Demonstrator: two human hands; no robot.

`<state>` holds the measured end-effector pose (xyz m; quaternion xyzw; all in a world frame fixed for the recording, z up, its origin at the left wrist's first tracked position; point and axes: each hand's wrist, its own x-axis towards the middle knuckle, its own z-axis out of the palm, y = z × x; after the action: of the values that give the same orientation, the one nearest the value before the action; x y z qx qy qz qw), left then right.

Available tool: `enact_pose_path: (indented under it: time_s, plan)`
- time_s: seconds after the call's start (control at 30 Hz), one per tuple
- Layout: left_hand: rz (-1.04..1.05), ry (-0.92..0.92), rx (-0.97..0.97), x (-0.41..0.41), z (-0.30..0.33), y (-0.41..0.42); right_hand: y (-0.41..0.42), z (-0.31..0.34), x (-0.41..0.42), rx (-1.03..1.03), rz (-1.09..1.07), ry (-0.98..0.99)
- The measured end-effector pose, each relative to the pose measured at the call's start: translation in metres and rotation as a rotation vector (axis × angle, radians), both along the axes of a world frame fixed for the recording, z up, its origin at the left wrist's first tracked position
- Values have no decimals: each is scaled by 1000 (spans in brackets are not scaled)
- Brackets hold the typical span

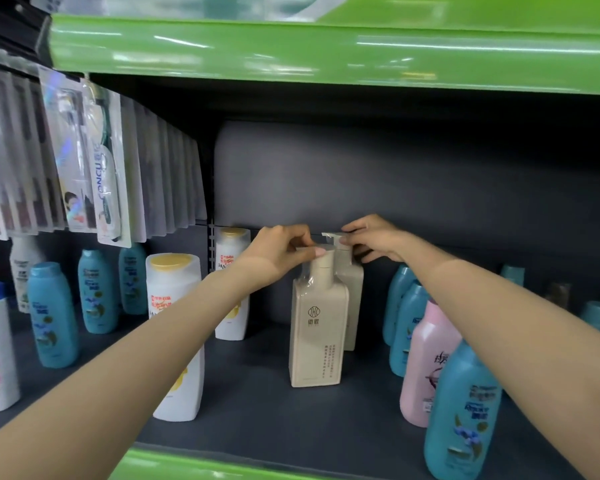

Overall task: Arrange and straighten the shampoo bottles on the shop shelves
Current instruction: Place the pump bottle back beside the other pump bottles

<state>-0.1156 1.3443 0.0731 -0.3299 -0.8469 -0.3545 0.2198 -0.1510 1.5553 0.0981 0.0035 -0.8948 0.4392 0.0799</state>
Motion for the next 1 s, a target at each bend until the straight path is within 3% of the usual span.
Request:
enact_pose_path:
  time_s: [0.33, 1.0]
  plan:
    - [-6, -100, 59, -6, -3, 3, -20, -11, -22, -139, -18, 107]
    - [70, -106, 58, 2, -3, 14, -28, -11, -7, -3, 15, 20]
